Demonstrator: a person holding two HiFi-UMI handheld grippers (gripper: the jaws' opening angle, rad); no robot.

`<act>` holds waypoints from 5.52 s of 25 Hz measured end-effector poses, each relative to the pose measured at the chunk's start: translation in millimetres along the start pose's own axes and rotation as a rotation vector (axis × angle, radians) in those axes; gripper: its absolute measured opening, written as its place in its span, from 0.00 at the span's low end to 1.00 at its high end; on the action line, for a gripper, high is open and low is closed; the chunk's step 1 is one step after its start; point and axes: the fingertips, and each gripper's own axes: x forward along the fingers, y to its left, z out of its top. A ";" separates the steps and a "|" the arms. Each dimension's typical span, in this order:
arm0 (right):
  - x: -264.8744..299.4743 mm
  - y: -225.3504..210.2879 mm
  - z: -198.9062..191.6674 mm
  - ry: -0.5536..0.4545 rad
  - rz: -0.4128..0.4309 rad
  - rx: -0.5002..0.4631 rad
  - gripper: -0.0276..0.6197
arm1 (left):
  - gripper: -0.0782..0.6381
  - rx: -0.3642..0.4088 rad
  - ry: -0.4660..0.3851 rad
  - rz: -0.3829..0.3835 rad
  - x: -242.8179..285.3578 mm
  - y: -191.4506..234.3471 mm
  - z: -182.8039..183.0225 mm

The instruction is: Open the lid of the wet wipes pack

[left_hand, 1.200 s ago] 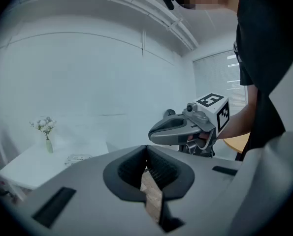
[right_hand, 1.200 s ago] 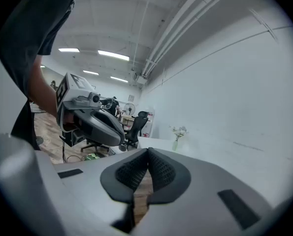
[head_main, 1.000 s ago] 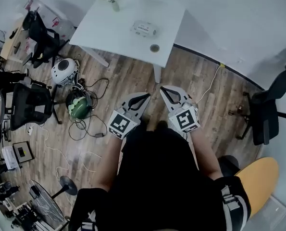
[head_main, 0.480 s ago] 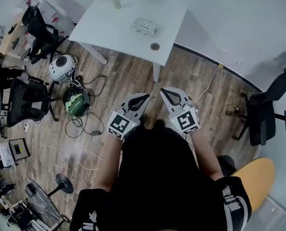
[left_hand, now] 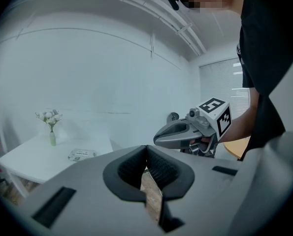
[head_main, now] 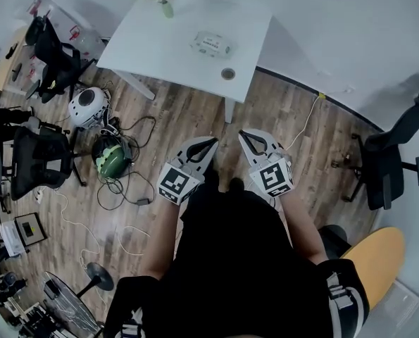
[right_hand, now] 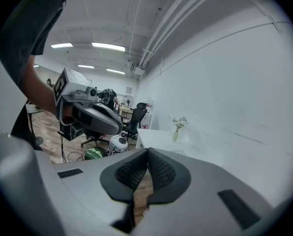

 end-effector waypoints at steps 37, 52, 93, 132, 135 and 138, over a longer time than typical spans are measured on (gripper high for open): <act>163.0 -78.2 42.3 0.132 -0.414 0.022 0.07 | 0.14 0.020 0.009 -0.200 -4.1 228.7 -12.5; 204.3 -143.0 37.5 0.095 -0.344 0.052 0.07 | 0.14 -0.012 0.031 -0.123 35.8 271.8 -6.9; 355.9 -335.8 -15.3 0.058 0.106 -0.042 0.07 | 0.14 -0.059 0.100 0.269 193.0 379.9 39.4; 477.6 -286.1 -102.1 0.390 -0.046 -0.031 0.07 | 0.14 -0.061 0.163 -0.108 266.2 517.8 -93.3; 483.6 -283.2 -113.6 0.410 -0.042 -0.027 0.07 | 0.14 -0.068 0.181 -0.119 273.2 519.2 -104.4; 491.0 -285.2 -122.9 0.423 -0.040 -0.028 0.07 | 0.14 -0.074 0.177 -0.127 283.7 522.7 -107.9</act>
